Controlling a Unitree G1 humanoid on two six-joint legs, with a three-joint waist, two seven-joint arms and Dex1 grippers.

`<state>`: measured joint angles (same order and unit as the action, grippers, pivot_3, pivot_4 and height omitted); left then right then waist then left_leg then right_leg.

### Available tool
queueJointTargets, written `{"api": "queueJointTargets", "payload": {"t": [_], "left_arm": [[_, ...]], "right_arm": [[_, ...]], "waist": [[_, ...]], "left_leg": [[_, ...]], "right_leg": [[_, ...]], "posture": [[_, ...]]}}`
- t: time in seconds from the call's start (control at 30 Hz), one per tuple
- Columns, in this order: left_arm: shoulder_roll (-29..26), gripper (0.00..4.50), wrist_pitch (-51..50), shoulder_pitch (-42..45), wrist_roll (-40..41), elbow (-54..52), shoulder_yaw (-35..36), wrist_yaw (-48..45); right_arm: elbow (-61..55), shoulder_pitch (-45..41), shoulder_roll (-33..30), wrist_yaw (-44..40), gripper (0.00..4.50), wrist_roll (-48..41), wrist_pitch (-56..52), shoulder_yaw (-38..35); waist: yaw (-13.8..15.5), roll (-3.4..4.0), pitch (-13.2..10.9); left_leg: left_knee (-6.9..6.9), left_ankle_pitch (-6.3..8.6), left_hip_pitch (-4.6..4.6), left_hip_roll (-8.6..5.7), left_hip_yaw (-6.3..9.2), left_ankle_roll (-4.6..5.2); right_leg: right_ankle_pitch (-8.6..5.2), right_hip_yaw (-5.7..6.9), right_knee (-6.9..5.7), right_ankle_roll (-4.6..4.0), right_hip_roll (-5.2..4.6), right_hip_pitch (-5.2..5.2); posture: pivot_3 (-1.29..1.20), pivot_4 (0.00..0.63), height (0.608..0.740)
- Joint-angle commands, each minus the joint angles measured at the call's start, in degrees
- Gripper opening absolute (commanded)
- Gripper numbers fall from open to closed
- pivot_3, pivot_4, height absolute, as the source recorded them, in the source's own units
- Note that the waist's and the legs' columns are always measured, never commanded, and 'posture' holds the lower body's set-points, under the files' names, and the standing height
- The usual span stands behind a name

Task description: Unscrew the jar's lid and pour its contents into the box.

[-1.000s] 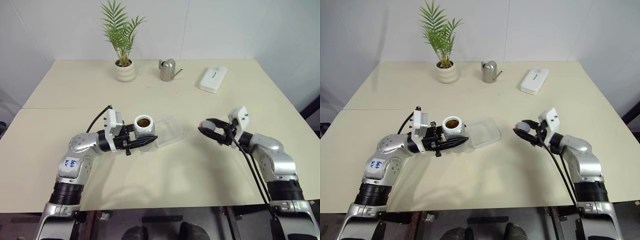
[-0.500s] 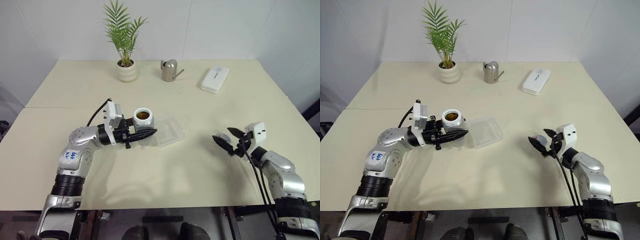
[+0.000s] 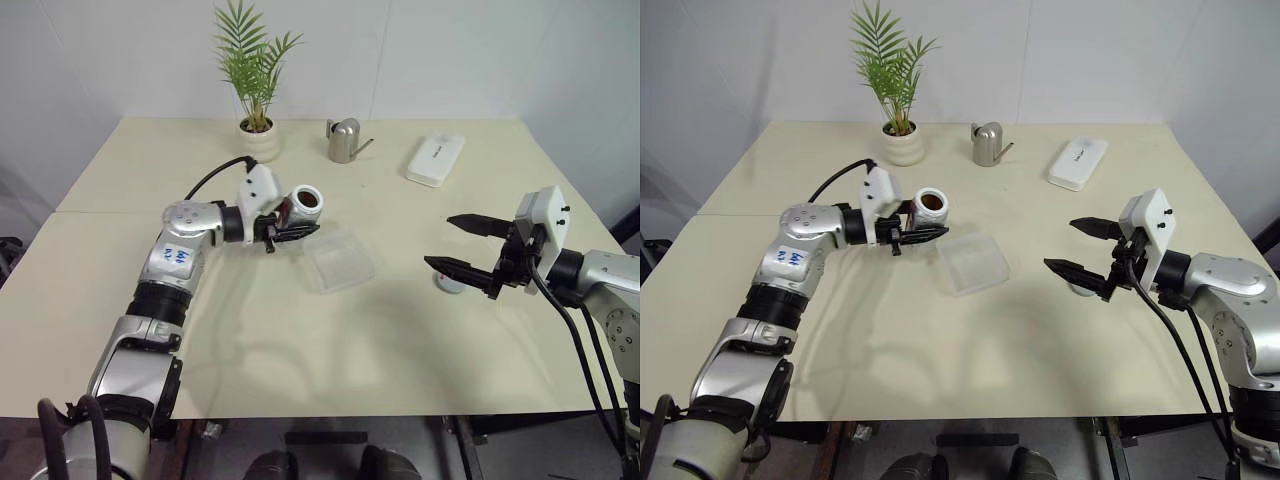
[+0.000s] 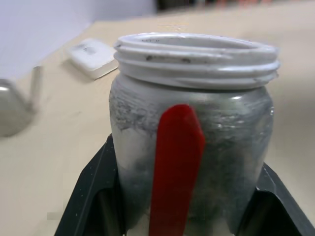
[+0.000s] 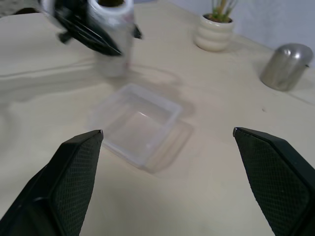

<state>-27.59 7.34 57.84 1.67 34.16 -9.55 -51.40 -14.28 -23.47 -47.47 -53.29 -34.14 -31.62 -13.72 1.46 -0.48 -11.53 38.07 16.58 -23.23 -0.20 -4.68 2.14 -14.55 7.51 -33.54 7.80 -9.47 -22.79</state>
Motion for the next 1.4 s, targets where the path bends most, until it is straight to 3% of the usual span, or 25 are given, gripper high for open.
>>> {"api": "queueJointTargets", "payload": {"t": [0.03,0.13,0.33,0.47,0.67,0.97,1.23,1.4], "left_arm": [[-0.95,1.93,13.32,3.97,-12.4,2.02,-4.52,9.77],[-1.74,1.93,19.61,7.29,-27.08,4.21,-9.42,25.97],[-3.15,1.93,26.56,10.84,-47.06,7.26,-17.42,51.33],[-5.48,1.93,23.37,14.43,-66.99,6.05,-27.51,72.19],[-4.67,1.93,11.65,16.38,-80.76,6.74,-33.56,90.0],[-3.16,1.93,9.37,15.41,-83.77,10.88,-37.85,93.03],[-5.78,1.93,11.1,14.66,-82.24,8.14,-37.13,92.52],[-8.61,1.93,15.93,13.73,-76.88,5.94,-34.28,89.06]], "right_arm": [[-2.52,1.64,0.67,1.76,4.45,-0.59,-0.16,-1.25],[-3.31,3.41,1.28,2.84,4.45,-0.44,0.0,-1.37],[-5.23,5.18,2.89,5.23,4.45,-1.6,-0.83,-1.86],[-5.86,5.81,3.86,6.43,4.45,-1.99,-0.99,-1.99],[-5.8,6.15,5.69,8.05,4.45,-1.7,-0.61,-1.2],[-6.55,5.87,7.73,9.17,4.45,-2.29,-0.82,-0.63],[-5.5,6.1,8.45,8.97,4.45,-1.99,-0.18,-0.35],[-4.99,5.83,8.81,8.75,4.45,-1.68,0.05,0.03]], "waist": [[0.15,-0.01,-0.01],[0.5,-0.06,-0.03],[0.53,-0.06,-0.03],[0.32,-0.07,-0.04],[0.19,-0.07,-0.04],[0.13,-0.08,-0.04],[0.05,-0.08,-0.04],[0.02,-0.09,-0.03]], "left_leg": [[0.01,0.01,-0.02,0.0,-0.1,0.01],[0.02,0.02,-0.08,-0.01,-0.21,0.03],[0.03,0.08,-0.06,0.01,-0.26,0.13],[0.01,0.09,-0.07,0.01,-0.31,0.15],[0.01,0.15,-0.07,0.02,-0.29,0.25],[0.04,0.15,-0.09,0.03,-0.42,0.26],[0.06,0.15,-0.08,0.03,-0.46,0.26],[0.09,0.15,-0.08,0.03,-0.47,0.26]], "right_leg": [[0.0,0.03,0.02,0.0,0.0,0.0],[0.02,0.06,0.06,0.03,-0.01,0.0],[0.05,-0.02,0.05,0.1,-0.03,-0.01],[0.05,-0.05,0.04,0.1,-0.03,-0.04],[0.05,-0.13,0.04,0.11,-0.04,-0.07],[0.04,-0.27,-0.08,0.11,-0.04,-0.25],[0.04,-0.37,-0.15,0.12,-0.05,-0.33],[0.05,-0.56,-0.27,0.12,-0.06,-0.48]], "posture": [[0.0,0.15,0.74],[0.0,0.15,0.74],[0.0,0.15,0.74],[0.0,0.15,0.74],[0.0,0.15,0.74],[0.0,0.15,0.74],[0.0,0.15,0.74],[0.0,0.15,0.74]]}}
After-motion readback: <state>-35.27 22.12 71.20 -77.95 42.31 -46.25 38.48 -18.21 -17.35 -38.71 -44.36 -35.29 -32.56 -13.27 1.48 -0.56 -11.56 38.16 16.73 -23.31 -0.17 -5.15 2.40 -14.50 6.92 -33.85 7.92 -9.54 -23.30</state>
